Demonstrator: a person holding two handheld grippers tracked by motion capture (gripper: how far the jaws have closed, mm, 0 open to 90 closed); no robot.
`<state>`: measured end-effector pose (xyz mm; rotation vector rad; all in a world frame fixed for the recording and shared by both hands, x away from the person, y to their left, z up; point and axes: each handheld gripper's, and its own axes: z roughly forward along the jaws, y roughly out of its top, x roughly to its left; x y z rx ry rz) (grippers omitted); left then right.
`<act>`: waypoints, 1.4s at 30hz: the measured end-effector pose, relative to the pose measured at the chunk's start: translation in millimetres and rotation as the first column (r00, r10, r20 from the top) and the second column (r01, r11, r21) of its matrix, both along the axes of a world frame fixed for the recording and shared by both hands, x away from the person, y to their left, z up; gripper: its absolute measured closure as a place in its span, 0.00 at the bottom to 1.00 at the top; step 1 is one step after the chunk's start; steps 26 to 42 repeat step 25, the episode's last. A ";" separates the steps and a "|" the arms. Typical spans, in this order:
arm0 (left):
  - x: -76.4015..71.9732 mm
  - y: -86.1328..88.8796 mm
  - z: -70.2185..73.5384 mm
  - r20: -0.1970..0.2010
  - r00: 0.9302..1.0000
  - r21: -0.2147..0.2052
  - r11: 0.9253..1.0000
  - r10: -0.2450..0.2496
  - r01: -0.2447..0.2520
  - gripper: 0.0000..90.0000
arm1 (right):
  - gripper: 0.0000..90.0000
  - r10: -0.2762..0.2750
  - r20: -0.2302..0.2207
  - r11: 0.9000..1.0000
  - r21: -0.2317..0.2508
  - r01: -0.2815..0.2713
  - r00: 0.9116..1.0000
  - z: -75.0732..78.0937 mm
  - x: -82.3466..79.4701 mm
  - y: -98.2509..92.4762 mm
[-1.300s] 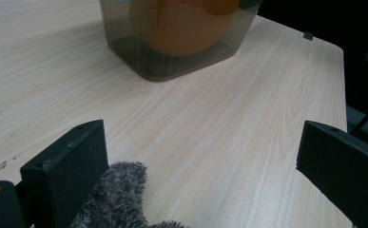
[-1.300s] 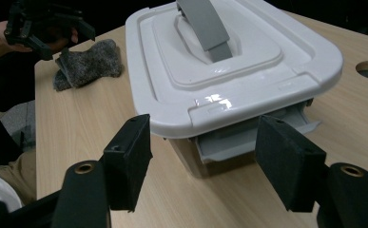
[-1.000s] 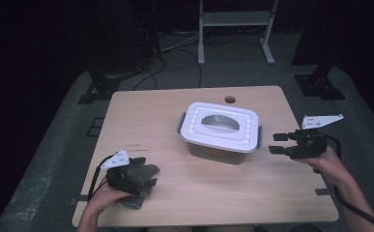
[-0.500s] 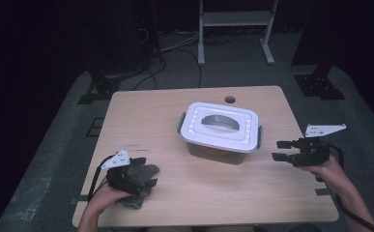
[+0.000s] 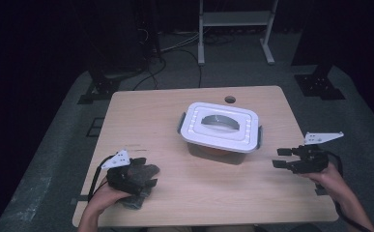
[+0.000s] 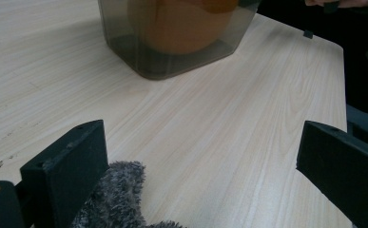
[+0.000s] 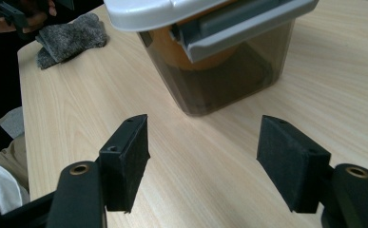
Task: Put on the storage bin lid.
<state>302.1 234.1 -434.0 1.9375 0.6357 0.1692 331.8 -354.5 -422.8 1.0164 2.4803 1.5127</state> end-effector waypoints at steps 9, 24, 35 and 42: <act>0.1 -0.4 -0.4 -0.001 1.000 0.002 1.000 -0.003 0.003 0.03 | 0.37 -0.018 -0.010 1.000 0.013 0.018 1.000 -10.2 -8.1 -6.9; 0.5 0.0 -0.6 -0.002 1.000 0.002 1.000 0.000 0.000 0.03 | 0.37 -0.020 -0.030 0.999 0.026 0.020 0.999 -25.0 -17.8 -8.0; 0.6 0.2 -0.7 -0.002 1.000 0.000 1.000 0.000 0.000 0.03 | 0.37 -0.020 -0.030 0.999 0.026 0.020 0.999 -25.0 -17.8 -8.0; 0.6 0.2 -0.7 -0.002 1.000 0.000 1.000 0.000 0.000 0.03 | 0.37 -0.020 -0.030 0.999 0.026 0.020 0.999 -25.0 -17.8 -8.0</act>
